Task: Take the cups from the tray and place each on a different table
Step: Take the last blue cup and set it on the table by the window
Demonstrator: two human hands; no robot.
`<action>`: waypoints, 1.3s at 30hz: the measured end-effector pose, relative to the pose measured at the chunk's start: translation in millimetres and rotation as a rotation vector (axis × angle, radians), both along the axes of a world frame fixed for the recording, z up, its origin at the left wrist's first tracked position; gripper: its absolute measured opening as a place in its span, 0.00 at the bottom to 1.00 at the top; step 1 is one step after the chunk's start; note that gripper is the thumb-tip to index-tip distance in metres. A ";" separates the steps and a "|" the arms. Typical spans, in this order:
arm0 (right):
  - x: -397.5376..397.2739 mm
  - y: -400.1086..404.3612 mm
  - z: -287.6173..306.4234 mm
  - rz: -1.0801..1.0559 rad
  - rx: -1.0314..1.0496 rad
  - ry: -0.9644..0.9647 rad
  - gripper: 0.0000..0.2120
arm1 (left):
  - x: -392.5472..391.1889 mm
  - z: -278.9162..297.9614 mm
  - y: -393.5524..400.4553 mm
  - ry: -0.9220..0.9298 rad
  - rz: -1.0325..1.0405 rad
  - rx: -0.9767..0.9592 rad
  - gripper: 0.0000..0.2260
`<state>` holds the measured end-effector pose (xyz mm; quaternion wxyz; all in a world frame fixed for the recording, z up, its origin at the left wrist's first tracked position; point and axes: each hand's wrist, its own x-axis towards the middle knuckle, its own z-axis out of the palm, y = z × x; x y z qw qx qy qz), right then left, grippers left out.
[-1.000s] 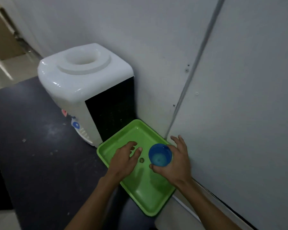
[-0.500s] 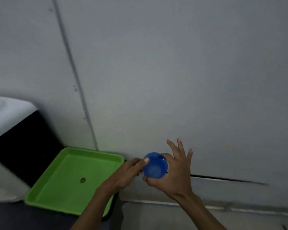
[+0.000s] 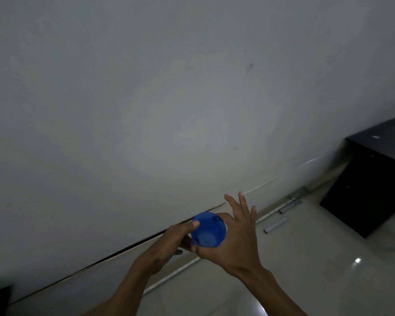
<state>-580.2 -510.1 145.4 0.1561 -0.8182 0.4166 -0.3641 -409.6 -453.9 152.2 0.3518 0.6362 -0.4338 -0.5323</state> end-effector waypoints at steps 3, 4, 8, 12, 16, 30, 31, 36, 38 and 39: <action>-70.6 -34.3 1.3 -0.084 0.010 -0.016 0.30 | -64.2 -1.3 -52.0 0.008 -0.094 0.001 0.20; -94.3 -44.8 1.8 -0.120 0.012 -0.016 0.31 | -85.5 -0.9 -69.2 0.010 -0.136 -0.005 0.19; -180.7 -83.3 4.2 -0.245 0.002 0.007 0.33 | -165.7 0.5 -133.7 0.018 -0.271 -0.038 0.22; -254.6 -118.2 8.2 -0.388 0.011 0.036 0.37 | -243.2 -1.6 -195.4 0.010 -0.365 -0.054 0.27; -318.8 -151.9 13.2 -0.543 0.036 0.068 0.40 | -313.1 -1.3 -255.7 0.008 -0.492 -0.096 0.31; -516.4 -295.1 36.2 -0.997 0.057 0.077 0.44 | -546.7 26.9 -469.9 0.056 -0.896 -0.180 0.20; -530.1 -303.3 38.2 -1.017 0.065 0.063 0.44 | -563.0 29.5 -481.9 0.052 -0.930 -0.177 0.21; -596.7 -336.9 45.8 -1.103 0.097 0.020 0.47 | -644.7 33.8 -528.6 0.064 -1.065 -0.158 0.24; -626.8 -350.0 47.5 -1.131 0.089 0.020 0.46 | -679.6 32.9 -545.9 0.068 -1.090 -0.140 0.24; -642.9 -356.4 47.9 -1.143 0.086 0.018 0.45 | -697.4 32.2 -554.4 0.067 -1.103 -0.133 0.24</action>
